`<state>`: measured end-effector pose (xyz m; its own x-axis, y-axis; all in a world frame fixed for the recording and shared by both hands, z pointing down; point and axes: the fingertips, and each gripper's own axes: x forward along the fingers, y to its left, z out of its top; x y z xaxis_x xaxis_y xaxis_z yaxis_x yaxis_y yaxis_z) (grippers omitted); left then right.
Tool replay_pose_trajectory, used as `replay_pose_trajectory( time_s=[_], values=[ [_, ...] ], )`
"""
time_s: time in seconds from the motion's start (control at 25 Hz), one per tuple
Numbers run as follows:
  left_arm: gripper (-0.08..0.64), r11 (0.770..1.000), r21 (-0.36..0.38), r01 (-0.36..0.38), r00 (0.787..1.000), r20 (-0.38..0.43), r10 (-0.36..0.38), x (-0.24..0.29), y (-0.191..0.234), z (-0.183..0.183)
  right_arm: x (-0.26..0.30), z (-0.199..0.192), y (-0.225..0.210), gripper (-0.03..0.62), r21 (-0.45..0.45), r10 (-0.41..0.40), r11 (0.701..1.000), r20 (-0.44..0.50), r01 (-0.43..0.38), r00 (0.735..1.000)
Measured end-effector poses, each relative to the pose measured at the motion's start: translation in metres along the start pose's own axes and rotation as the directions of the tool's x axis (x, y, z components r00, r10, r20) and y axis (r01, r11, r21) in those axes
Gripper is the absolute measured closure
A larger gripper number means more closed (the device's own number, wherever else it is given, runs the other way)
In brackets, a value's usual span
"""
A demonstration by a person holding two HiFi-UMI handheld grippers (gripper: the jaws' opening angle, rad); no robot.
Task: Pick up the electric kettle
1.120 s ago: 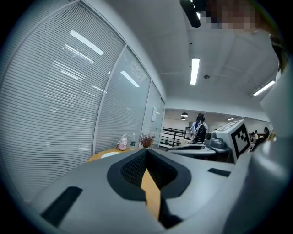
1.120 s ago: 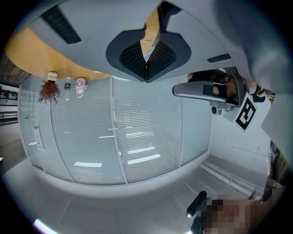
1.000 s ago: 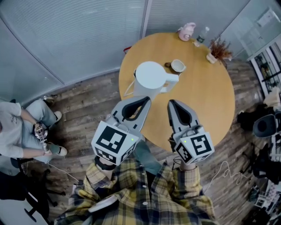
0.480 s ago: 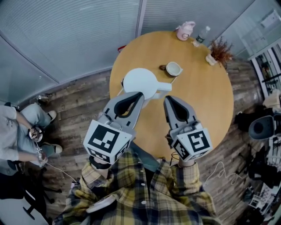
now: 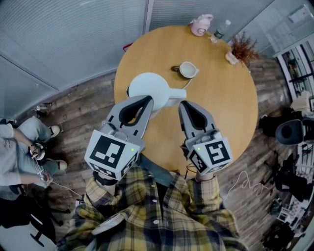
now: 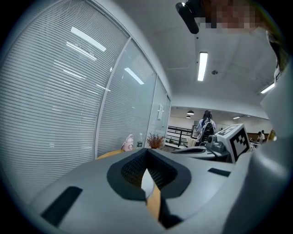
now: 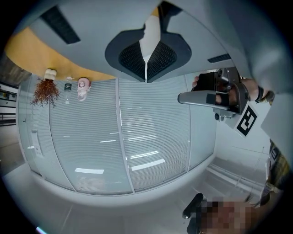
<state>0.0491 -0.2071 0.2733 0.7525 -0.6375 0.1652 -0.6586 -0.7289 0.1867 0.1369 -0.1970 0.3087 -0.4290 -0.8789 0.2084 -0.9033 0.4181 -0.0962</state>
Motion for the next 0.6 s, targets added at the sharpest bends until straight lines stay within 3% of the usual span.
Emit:
replay_pose_trajectory(
  time_s=[0.24,0.6],
  values=[
    [0.557,1.0,-0.016,-0.006,1.0,-0.01,0.006,0.004,0.005,-0.008,0.003,-0.008,-0.014,0.558,0.006,-0.02,1.0,-0.001,0.02,1.0],
    [0.557,0.996,-0.031,-0.082,0.997,0.0,0.082,-0.005,0.032,-0.02,0.008,-0.029,-0.033,0.554,0.025,-0.053,0.998,-0.018,0.053,0.998]
  ],
)
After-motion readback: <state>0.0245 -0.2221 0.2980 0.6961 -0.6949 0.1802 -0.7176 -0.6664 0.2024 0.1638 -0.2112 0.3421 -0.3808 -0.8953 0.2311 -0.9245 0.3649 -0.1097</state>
